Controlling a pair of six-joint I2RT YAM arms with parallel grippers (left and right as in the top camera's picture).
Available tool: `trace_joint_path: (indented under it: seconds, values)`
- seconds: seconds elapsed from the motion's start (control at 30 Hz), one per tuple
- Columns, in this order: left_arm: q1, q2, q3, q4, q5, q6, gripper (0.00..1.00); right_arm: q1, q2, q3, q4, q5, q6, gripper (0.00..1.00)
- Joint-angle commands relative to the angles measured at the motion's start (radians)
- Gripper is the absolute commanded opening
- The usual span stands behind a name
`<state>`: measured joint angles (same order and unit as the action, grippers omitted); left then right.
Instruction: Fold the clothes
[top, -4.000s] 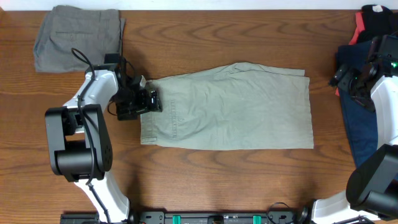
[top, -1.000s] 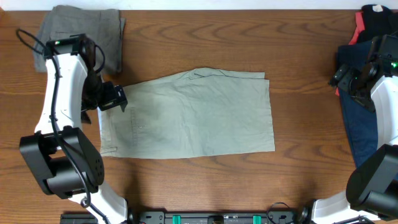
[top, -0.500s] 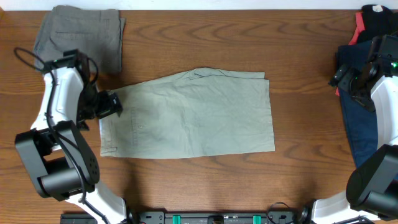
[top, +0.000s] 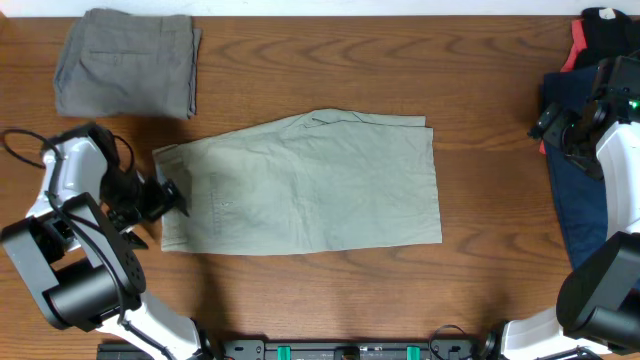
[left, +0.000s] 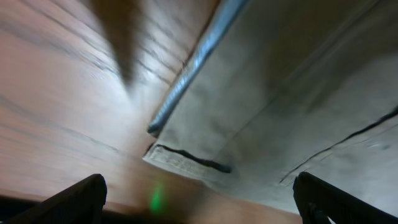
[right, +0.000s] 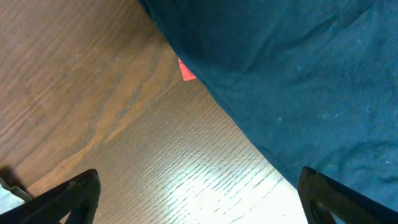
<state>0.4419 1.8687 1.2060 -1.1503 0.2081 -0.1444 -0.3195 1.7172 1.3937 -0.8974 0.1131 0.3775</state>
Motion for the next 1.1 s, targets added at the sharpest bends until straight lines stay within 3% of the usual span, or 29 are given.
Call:
trace_joint_path:
  seconds: [0.0,0.17,0.3,0.47,0.6,0.77,0.83,0.97,1.07]
  values:
    - [0.0,0.007,-0.049,0.012,0.016,0.014,0.96,-0.001,-0.01,0.001,-0.001,0.011,-0.012,0.99]
    - [0.0,0.007,-0.124,0.042,0.004,0.0,0.96,-0.001,-0.01,0.001,-0.001,0.011,-0.012,0.99]
    - [0.0,0.007,-0.187,0.103,-0.089,-0.068,0.96,-0.001,-0.01,0.001,-0.001,0.011,-0.012,0.99]
    - [0.0,0.007,-0.233,0.186,-0.076,-0.09,0.96,-0.001,-0.01,0.001,-0.001,0.011,-0.012,0.99]
    - [0.0,0.007,-0.235,0.22,0.003,-0.089,0.79,-0.001,-0.01,0.001,-0.001,0.011,-0.012,0.99]
    - [0.0,0.007,-0.235,0.24,0.047,-0.084,0.72,-0.001,-0.01,0.001,-0.001,0.011,-0.012,0.99]
    - [0.0,0.007,-0.235,0.246,0.047,-0.076,0.62,-0.001,-0.01,0.001,-0.001,0.011,-0.012,0.99]
    - [0.0,0.007,-0.235,0.274,0.047,-0.058,0.32,-0.001,-0.01,0.001,-0.001,0.011,-0.012,0.99]
    - [0.0,0.007,-0.235,0.307,0.046,-0.035,0.19,-0.001,-0.01,0.001,-0.001,0.011,-0.012,0.99]
